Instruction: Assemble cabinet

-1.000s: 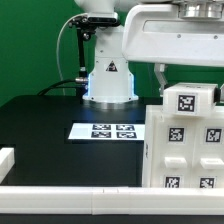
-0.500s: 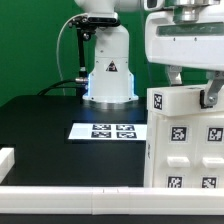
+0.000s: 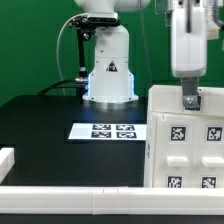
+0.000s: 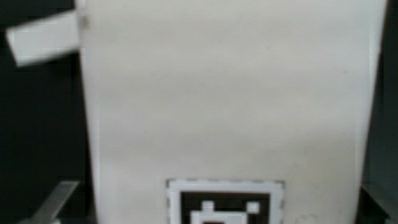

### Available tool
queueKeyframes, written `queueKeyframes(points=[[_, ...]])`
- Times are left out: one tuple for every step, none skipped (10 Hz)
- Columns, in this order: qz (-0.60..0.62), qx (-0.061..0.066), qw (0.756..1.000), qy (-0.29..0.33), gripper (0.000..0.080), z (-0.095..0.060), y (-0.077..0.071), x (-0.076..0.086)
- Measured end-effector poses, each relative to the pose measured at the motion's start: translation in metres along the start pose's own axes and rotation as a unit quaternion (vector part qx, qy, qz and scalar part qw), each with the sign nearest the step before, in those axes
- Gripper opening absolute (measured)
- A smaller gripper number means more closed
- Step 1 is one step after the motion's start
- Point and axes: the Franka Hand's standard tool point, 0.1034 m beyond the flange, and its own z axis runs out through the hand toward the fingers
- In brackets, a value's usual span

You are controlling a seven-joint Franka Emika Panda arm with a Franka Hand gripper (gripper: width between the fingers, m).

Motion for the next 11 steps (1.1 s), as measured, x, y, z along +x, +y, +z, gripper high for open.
queueKeyframes(points=[[0.026, 0.002, 1.000, 0.000, 0.0557, 0.000, 0.000, -0.001], [0.034, 0.002, 0.999, 0.000, 0.0557, 0.000, 0.000, -0.001], [0.027, 0.002, 1.000, 0.000, 0.0557, 0.000, 0.000, -0.001], [0.021, 0.002, 1.000, 0.000, 0.0557, 0.000, 0.000, 0.000], [-0.004, 0.002, 1.000, 0.000, 0.0557, -0.001, -0.001, 0.000], [-0.091, 0.007, 0.996, -0.004, 0.0743, -0.009, -0.003, 0.000], [-0.153, 0.010, 0.988, -0.008, 0.0743, -0.020, -0.004, -0.004], [-0.224, 0.007, 0.975, -0.013, 0.0788, -0.029, 0.000, -0.010], [-0.287, 0.000, 0.958, -0.013, 0.0796, -0.030, 0.004, -0.016], [-0.304, 0.000, 0.952, -0.013, 0.0796, -0.028, 0.004, -0.016], [-0.351, 0.001, 0.936, -0.013, 0.0796, -0.028, 0.003, -0.015]])
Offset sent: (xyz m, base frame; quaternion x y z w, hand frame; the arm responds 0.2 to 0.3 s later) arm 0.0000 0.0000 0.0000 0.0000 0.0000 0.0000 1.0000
